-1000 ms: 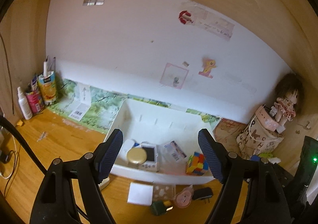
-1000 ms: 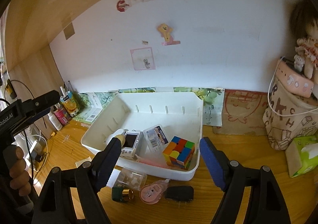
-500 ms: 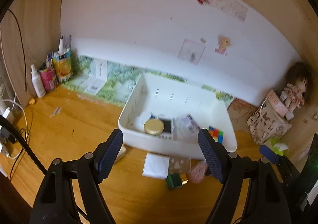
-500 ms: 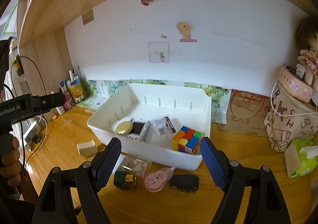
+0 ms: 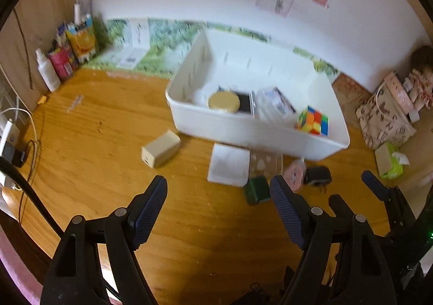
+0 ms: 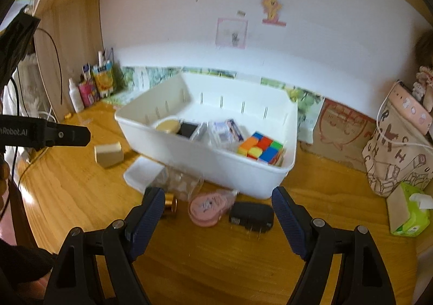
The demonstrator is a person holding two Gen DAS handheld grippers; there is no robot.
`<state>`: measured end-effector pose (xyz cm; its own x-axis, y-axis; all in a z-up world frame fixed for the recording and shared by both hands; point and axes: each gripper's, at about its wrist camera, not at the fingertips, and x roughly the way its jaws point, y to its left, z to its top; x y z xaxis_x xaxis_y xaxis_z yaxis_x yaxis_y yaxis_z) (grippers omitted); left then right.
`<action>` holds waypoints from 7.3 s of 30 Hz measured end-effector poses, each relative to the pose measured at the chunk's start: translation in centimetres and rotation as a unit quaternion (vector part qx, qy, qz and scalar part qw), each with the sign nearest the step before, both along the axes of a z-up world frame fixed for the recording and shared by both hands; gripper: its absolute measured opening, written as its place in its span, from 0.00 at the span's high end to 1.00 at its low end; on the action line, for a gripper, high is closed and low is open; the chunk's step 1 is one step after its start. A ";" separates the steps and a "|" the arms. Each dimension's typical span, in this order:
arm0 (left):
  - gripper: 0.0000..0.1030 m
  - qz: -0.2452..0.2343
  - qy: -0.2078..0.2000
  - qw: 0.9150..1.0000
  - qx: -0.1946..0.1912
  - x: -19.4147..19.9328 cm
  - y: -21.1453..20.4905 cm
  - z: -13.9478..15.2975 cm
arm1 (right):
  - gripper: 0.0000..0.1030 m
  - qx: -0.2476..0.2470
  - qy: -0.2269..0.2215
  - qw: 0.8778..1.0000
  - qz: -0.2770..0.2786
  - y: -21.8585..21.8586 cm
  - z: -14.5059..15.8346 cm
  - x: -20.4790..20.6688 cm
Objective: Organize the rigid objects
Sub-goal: 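Withdraw both grippers from the bin toward the black plug and green block, then grasp the black plug charger with the right gripper while the left grasps the green block, then lift the black plug and green block and carry both over the white bin, then lower the green block and black plug into the bin and open both grippers, then withdraw both grippers from the bin back over the desk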
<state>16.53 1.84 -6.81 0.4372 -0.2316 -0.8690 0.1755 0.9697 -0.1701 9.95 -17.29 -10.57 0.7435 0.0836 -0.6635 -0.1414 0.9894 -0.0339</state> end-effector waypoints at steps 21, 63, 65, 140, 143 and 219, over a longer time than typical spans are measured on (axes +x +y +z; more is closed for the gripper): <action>0.21 -0.033 0.210 0.977 -0.030 4.0 -5.3 -7.8 | 0.21 0.007 0.119 0.992 -0.029 -2.7 -6.3 4.3; 0.48 0.034 0.280 0.959 -0.009 8.6 -9.3 -12.0 | 0.36 0.032 0.145 0.988 -0.034 -6.2 -9.1 7.4; 0.48 0.037 0.282 0.958 -0.018 8.4 -8.7 -11.9 | 0.36 0.032 0.145 0.988 -0.033 -6.3 -9.1 7.4; 0.49 0.088 0.013 0.992 -0.094 8.3 0.2 0.3 | 0.36 0.004 -0.043 0.998 0.053 0.9 4.4 7.6; 0.49 0.077 -0.009 0.991 -0.108 9.0 -0.3 0.2 | 0.36 0.014 -0.049 0.998 0.039 0.0 4.2 8.4; 0.21 -0.002 -0.193 0.980 0.058 -2.8 -0.3 3.7 | 0.20 0.259 0.084 0.952 -0.137 -4.6 -1.4 2.6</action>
<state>13.76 1.52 -3.15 0.7373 -0.1439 -0.6601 0.2095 0.9776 0.0210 12.51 -21.94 -11.95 0.6712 0.2505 -0.6977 0.1637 0.8679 0.4690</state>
